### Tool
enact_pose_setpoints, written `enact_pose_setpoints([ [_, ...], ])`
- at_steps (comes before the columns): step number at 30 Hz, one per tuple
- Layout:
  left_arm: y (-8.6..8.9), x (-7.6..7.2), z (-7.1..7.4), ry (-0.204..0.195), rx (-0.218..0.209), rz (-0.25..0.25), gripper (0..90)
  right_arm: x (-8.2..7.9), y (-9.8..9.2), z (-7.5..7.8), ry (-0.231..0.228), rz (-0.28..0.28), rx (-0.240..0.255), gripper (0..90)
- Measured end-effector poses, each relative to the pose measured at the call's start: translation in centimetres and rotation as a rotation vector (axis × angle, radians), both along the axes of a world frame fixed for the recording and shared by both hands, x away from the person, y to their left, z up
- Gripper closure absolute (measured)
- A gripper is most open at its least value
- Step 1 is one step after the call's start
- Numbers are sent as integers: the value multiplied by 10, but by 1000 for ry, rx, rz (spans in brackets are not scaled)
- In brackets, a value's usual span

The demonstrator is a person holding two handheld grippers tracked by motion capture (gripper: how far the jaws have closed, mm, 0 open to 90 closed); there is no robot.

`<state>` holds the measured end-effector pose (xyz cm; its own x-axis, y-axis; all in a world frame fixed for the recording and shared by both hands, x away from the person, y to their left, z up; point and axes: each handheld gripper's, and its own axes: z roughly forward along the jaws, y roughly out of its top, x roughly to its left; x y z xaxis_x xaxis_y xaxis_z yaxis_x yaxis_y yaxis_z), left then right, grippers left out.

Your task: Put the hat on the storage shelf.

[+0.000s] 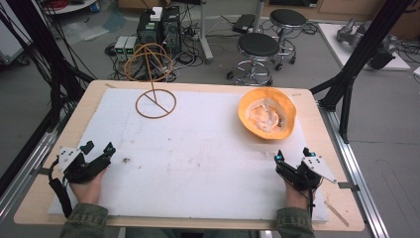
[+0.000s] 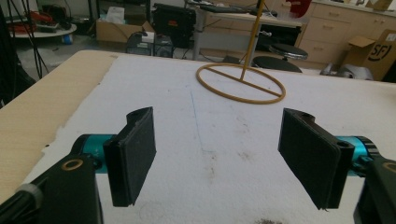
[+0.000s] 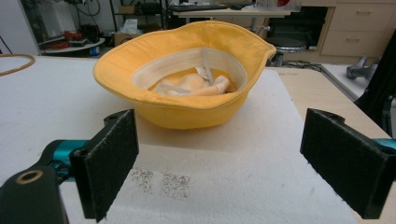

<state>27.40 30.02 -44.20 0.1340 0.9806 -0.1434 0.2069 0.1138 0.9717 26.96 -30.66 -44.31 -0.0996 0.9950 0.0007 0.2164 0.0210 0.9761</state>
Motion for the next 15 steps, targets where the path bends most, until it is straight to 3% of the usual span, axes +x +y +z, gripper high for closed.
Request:
enact_pose_setpoints([
  [9, 1, 0, 0, 2, 10, 6, 277, 2, -4, 1, -5, -7, 35, 103],
  [15, -1, -1, 0, 0, 1, -3, 277, 11, -8, 0, -1, -19, 34, 103],
])
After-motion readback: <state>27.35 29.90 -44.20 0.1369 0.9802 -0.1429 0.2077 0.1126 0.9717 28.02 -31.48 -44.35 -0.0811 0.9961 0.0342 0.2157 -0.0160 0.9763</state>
